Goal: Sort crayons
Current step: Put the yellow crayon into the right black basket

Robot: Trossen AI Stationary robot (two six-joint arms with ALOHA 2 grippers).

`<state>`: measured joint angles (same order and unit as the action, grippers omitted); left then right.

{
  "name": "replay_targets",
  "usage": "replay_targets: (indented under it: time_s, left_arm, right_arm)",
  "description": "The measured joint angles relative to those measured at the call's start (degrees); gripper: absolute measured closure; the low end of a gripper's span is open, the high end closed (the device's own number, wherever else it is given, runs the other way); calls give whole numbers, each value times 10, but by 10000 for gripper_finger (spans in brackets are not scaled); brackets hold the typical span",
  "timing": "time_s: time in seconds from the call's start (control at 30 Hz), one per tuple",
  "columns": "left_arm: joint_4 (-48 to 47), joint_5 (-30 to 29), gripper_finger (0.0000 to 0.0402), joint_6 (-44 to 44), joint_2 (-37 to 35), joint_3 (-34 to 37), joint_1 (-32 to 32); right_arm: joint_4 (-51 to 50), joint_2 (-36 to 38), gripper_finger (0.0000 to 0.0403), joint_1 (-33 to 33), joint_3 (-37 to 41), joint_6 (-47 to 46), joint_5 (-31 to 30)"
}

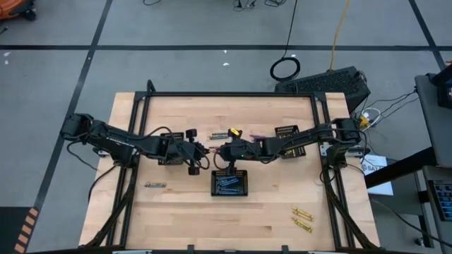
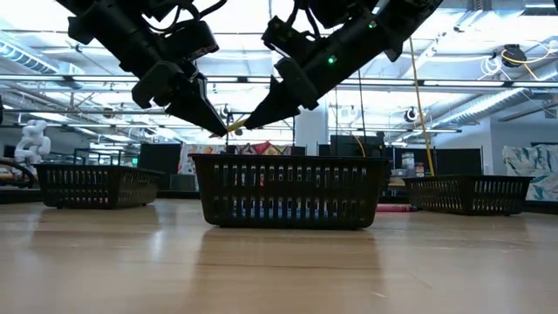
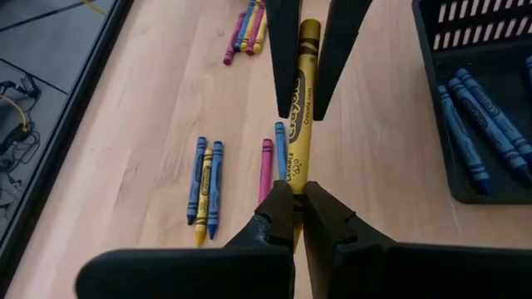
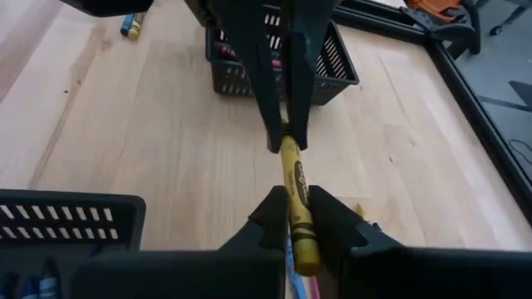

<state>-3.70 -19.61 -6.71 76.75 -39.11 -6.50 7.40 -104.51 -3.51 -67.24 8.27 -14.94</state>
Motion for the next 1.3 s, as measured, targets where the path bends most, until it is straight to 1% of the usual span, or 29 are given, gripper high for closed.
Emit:
replay_targets:
  time_s: [0.1,0.2,0.27,0.37,0.43,0.53,0.63,0.7,0.73,0.83,0.93,1.0,1.1,1.2,1.3]
  left_arm:
    - [0,1,386,9,0,0,0]
    - [-3,15,345,34,-1,-2,4]
    - [-13,21,307,40,-1,-1,6]
    - [-17,20,254,49,-1,-1,7]
    - [-17,19,226,49,-1,-1,6]
    - [-7,13,201,57,-1,-1,6]
    - [8,5,195,77,-1,-1,6]
    - [21,2,195,79,-1,-1,6]
    - [26,2,195,79,-1,-1,6]
    - [36,1,195,79,-1,-1,4]
    - [43,0,195,79,-1,0,4]
    - [53,0,195,79,-1,0,4]
    - [56,0,195,78,-1,0,4]
    - [60,0,195,76,-1,0,4]
    - [59,0,195,77,-1,0,4]
  right_arm:
    - [-5,3,393,0,0,-4,1]
    - [-63,25,396,0,0,-33,-6]
    - [-131,47,398,1,0,-66,-42]
    - [-258,85,398,3,0,-133,-115]
    - [-365,117,398,3,0,-197,-149]
    - [-541,164,398,3,0,-314,-164]
    - [-713,210,398,-3,19,-460,-164]
    - [-790,245,398,-8,49,-559,-153]
    - [-815,263,398,-10,69,-604,-137]
    - [-818,324,398,-11,148,-697,-90]
    - [-757,379,398,0,224,-734,-89]
    - [-703,409,398,15,261,-740,-88]
    - [-633,434,393,41,293,-733,-89]
    - [-604,435,388,71,303,-717,-93]
    - [-583,421,387,97,304,-697,-107]
